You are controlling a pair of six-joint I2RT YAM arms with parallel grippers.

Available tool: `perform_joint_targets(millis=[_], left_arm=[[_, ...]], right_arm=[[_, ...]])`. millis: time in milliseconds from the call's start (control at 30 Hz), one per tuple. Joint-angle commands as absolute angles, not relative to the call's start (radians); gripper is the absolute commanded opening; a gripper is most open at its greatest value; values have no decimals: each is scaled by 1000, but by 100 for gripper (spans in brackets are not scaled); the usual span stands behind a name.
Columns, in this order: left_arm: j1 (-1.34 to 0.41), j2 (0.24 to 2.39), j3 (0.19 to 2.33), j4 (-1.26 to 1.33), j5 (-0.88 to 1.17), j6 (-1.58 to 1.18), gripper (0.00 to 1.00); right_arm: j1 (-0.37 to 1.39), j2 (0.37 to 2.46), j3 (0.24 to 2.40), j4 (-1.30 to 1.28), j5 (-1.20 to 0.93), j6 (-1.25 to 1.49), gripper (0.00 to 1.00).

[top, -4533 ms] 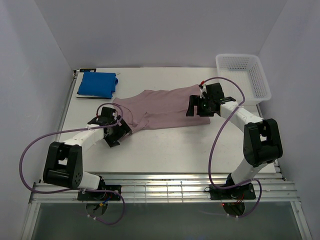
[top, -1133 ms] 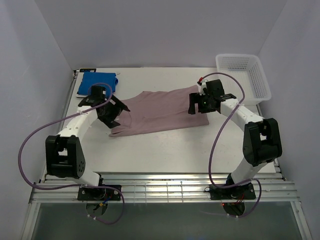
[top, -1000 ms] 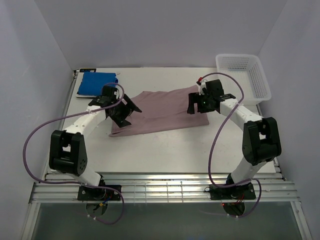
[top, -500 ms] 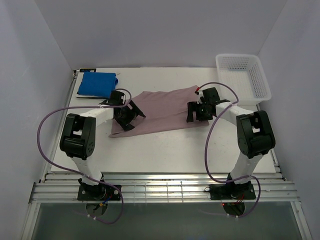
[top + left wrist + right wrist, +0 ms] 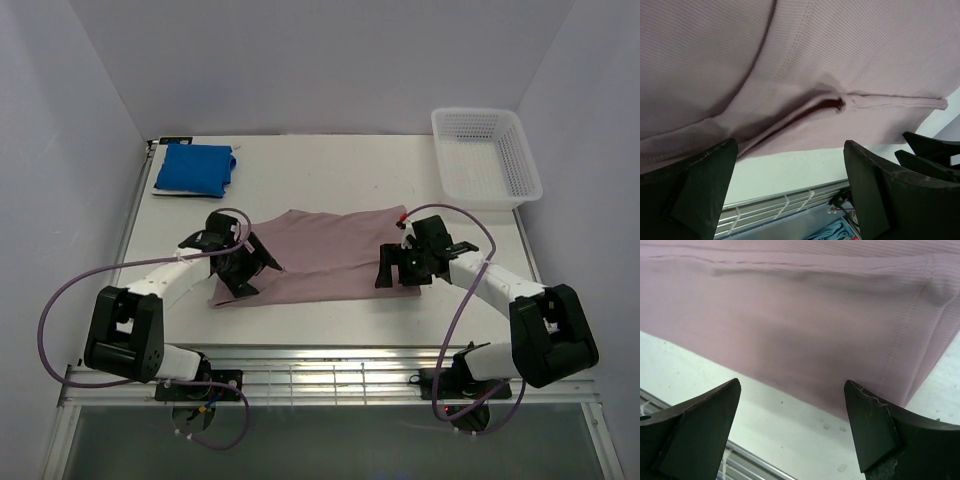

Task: Fold and stack the tank tops
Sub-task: Fold the tank top

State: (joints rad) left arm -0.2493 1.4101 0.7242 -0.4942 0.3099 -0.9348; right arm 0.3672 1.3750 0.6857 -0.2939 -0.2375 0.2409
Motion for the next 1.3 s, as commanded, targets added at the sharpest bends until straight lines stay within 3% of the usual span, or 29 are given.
perform_joint_targets(millis=[0, 233, 367, 500, 733, 900, 1033, 1267], left_arm=[[-255, 1336, 808, -549, 264, -890, 98], [-255, 1526, 1159, -535, 225, -700, 98], [-255, 1805, 1388, -519, 319, -546, 98], [-255, 1997, 1627, -528, 386, -468, 98], [-256, 2229, 1866, -575, 440, -405, 98], [-256, 2319, 1918, -612, 474, -385, 81], [-256, 2318, 1867, -612, 500, -373, 62], [-258, 2255, 1761, -611, 497, -330, 57]], right_arm=[[379, 1298, 739, -391, -230, 270, 90], [333, 1359, 1027, -393, -101, 236, 90], [270, 1488, 1199, -391, -133, 244, 90], [253, 1624, 1317, -393, -120, 238, 90], [242, 1723, 1404, -397, -87, 229, 90], [238, 1762, 1416, -397, -81, 221, 90], [229, 1790, 1425, -397, -78, 222, 90], [213, 1830, 1443, -403, -51, 235, 90]])
